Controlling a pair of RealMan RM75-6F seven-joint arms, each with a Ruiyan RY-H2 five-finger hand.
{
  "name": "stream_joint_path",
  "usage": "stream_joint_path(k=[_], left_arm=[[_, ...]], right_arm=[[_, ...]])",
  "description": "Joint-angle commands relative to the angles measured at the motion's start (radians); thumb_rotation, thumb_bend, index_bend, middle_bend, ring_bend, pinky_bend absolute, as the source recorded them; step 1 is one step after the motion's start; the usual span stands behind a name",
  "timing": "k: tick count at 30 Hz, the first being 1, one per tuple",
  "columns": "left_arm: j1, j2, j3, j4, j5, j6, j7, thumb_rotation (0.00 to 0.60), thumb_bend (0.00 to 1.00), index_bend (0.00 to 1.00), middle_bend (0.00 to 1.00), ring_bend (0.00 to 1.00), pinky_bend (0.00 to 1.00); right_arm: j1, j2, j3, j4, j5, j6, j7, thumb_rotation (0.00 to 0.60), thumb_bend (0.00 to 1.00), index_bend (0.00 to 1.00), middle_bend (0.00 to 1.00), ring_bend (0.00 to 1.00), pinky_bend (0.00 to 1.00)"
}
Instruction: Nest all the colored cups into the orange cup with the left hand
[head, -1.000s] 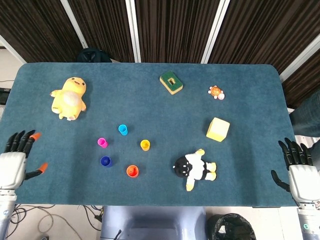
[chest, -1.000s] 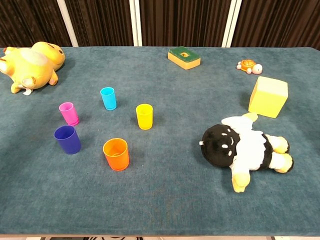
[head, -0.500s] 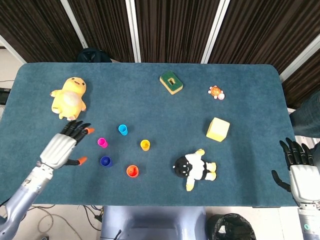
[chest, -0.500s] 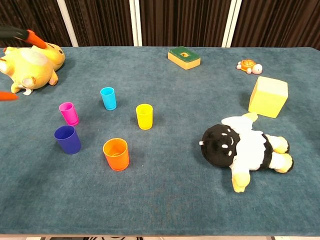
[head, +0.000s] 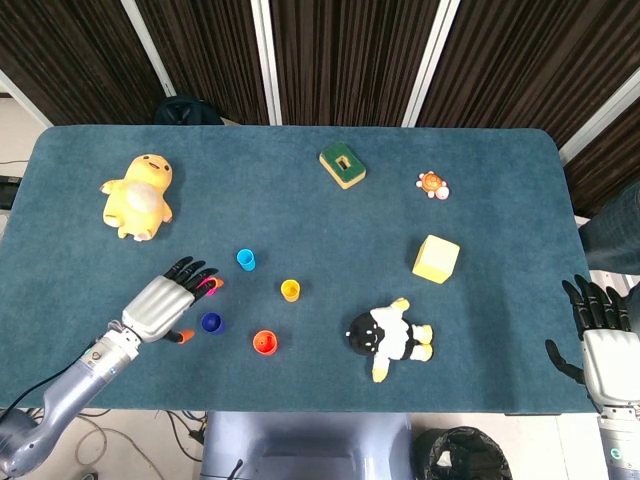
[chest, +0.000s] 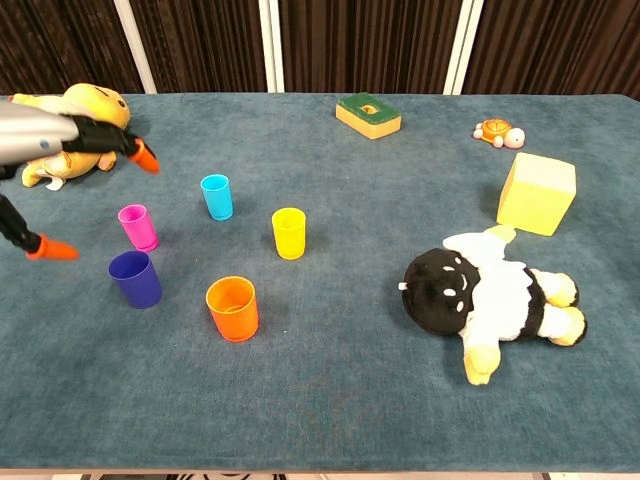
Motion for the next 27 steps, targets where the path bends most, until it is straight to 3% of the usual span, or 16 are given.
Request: stream_joint_path(k=[1, 21, 27], left_arm=[[-0.016, -0.007, 0.014, -0.003, -0.026, -0.028, 0.032, 0.600, 0.15, 0.17, 0.08, 0.00, 0.01], [-0.047, -0.101, 0.055, 0.085, -0.068, -0.039, 0.104, 0.600, 0.15, 0.29, 0.09, 0.00, 0.01], [-0.055, -0.127, 0.057, 0.106, -0.078, -0.029, 0.128, 0.600, 0.20, 0.34, 0.09, 0.00, 0.01]], right_arm=[[0.002, -0.002, 0.000, 0.002, 0.002, -0.004, -0.001, 0.600, 0.37, 0.07, 0.05, 0.07, 0.04], [0.003, -0.006, 0.006, 0.011, 0.015, -0.010, 0.006, 0.600, 0.37, 0.07, 0.05, 0.07, 0.04], [0.002, -0.006, 0.008, 0.013, 0.017, -0.009, 0.007, 0.600, 0.37, 0.07, 0.05, 0.07, 0.04]])
